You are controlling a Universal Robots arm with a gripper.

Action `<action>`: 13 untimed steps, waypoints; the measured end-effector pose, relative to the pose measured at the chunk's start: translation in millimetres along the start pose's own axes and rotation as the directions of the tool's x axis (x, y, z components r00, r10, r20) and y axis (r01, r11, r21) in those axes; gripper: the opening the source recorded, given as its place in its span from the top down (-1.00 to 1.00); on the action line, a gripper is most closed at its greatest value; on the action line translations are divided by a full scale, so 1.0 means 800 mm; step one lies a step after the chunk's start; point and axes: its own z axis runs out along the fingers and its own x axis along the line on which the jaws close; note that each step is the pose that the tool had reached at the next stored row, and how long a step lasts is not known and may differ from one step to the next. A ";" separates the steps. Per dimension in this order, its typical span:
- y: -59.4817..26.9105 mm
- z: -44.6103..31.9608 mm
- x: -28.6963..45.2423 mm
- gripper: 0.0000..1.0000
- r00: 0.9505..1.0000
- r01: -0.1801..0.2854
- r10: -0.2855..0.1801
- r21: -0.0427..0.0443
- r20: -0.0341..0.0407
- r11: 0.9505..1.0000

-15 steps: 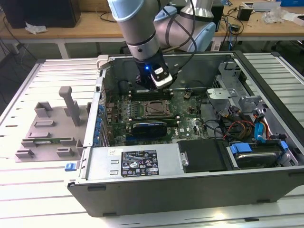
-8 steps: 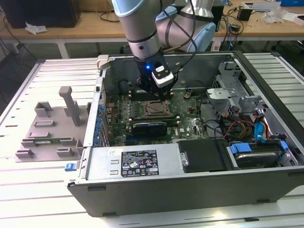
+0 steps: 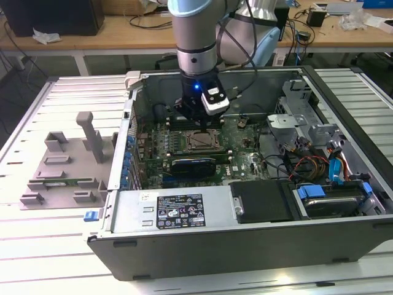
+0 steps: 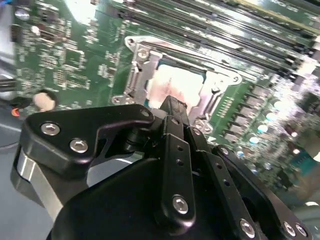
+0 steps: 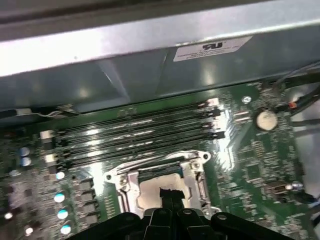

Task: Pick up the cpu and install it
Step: 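Install the first cpu locking lever, then install the second cpu locking lever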

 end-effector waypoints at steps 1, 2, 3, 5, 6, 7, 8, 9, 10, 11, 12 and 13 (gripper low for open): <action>-0.001 0.0002 -0.0038 0.79 1.000 0.000 0.000 0.008 -0.030 1.000; -0.004 0.0004 -0.0049 0.79 0.999 0.000 0.000 0.009 -0.037 1.000; -0.007 0.0008 -0.0058 0.79 0.999 0.000 0.001 0.010 -0.041 1.000; -0.014 0.0011 -0.0077 0.79 0.999 0.000 0.001 0.012 -0.046 1.000; -0.014 0.0011 -0.0078 0.79 0.999 0.000 0.001 0.012 -0.046 1.000; -0.014 0.0011 -0.0078 0.79 0.999 0.000 0.001 0.012 -0.046 1.000; -0.014 0.0011 -0.0077 0.79 0.999 0.000 0.001 0.013 -0.045 1.000; -0.014 0.0011 -0.0078 0.79 0.999 0.000 0.001 0.014 -0.045 1.000; -0.014 0.0011 -0.0078 0.79 0.999 0.000 0.001 0.014 -0.045 1.000; -0.014 0.0011 -0.0078 0.79 0.999 0.000 0.001 0.014 -0.045 1.000; -0.014 0.0011 -0.0078 0.79 0.999 0.000 0.001 0.014 -0.045 1.000; -0.014 0.0011 -0.0078 0.79 0.999 0.000 0.001 0.015 -0.045 1.000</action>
